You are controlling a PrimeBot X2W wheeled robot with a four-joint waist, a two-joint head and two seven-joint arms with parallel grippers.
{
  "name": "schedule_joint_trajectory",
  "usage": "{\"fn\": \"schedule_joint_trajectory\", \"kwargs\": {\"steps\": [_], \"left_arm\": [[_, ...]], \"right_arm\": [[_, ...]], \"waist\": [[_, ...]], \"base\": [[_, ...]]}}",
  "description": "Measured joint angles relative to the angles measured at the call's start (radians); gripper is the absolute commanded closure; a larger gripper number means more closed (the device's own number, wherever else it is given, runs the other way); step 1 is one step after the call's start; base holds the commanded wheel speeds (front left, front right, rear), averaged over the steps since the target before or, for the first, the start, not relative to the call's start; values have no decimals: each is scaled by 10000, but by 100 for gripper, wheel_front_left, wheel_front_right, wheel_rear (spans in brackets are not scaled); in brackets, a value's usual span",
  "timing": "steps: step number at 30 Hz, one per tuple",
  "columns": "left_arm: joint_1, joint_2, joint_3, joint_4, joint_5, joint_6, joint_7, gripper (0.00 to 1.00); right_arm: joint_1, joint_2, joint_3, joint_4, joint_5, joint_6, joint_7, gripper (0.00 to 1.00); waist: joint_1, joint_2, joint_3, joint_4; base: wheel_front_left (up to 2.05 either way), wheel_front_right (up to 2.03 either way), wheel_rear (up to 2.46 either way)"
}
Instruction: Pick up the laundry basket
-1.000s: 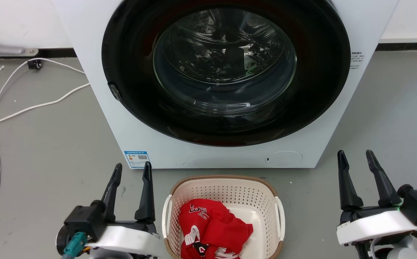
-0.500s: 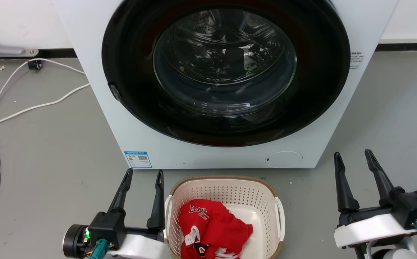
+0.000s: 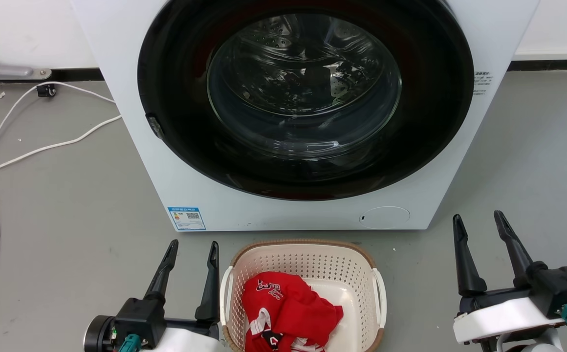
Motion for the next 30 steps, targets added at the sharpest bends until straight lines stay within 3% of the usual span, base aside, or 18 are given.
{"fn": "schedule_joint_trajectory", "kwargs": {"steps": [9,13,15,30], "left_arm": [[90,-201,288,46,915,-395,-155,0],[99,-240,301,42,1264,-451,-207,0],[120,-249,328,44,1271,-483,-221,0],[148,-284,347,79,1216,-523,-221,0]], "right_arm": [[-3,0,102,6,-502,0,-146,0],[-1,2,151,259,-54,0,-222,0],[1,4,134,422,418,0,-222,0],[-19,6,153,445,119,0,-222,0]], "waist": [[0,0,53,-72],[0,0,73,-86],[0,0,67,-84],[0,0,168,-30]], "base": [[0,0,0],[0,0,0],[0,0,0],[0,0,0]]}}
